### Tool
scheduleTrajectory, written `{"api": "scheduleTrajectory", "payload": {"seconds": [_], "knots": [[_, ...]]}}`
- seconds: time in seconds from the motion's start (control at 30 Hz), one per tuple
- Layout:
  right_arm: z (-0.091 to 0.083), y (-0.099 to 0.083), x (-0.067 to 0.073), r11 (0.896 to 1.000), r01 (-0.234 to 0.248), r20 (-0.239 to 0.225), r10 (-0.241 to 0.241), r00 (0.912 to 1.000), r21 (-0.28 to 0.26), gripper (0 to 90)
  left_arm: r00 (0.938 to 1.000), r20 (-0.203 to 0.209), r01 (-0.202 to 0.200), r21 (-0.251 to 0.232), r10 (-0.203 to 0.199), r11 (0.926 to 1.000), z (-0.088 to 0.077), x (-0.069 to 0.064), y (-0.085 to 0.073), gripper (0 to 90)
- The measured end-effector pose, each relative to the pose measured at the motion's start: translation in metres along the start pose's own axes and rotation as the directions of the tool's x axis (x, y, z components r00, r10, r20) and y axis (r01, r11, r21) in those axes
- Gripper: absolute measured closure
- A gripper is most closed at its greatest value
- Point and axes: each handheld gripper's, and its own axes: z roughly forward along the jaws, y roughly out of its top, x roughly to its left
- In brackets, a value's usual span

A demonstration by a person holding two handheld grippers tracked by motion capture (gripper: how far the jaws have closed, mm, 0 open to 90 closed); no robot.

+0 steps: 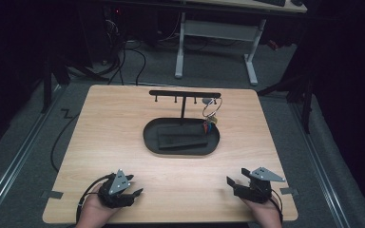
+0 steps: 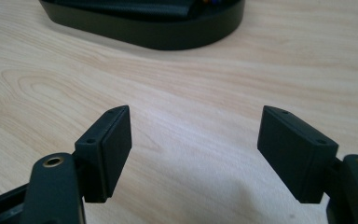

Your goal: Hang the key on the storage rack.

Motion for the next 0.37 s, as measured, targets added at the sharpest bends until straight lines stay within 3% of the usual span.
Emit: {"api": "scheduleTrajectory", "payload": {"seconds": [0.07, 0.17, 0.37], "knots": [[0.0024, 0.0014, 0.0014, 1.000, 0.022, 0.010, -0.021, 0.9997, -0.004, 26.3, 1.0000, 0.001, 0.005, -0.003, -0.005, 1.0000, 0.0000, 0.0005, -0.0002, 39.4], [0.0073, -0.0002, 0.0010, 1.000, -0.007, -0.012, 0.008, 0.9999, 0.011, 26.6, 1.0000, 0.004, 0.006, -0.004, -0.006, 1.0000, -0.0004, 0.0016, -0.0012, 39.3], [0.0072, -0.0012, 0.0024, 1.000, 0.000, 0.001, 0.000, 1.0000, 0.012, 26.9, 1.0000, 0.000, -0.004, -0.015, 0.004, 0.9999, -0.0034, 0.0034, 0.0006, 39.1]]}}
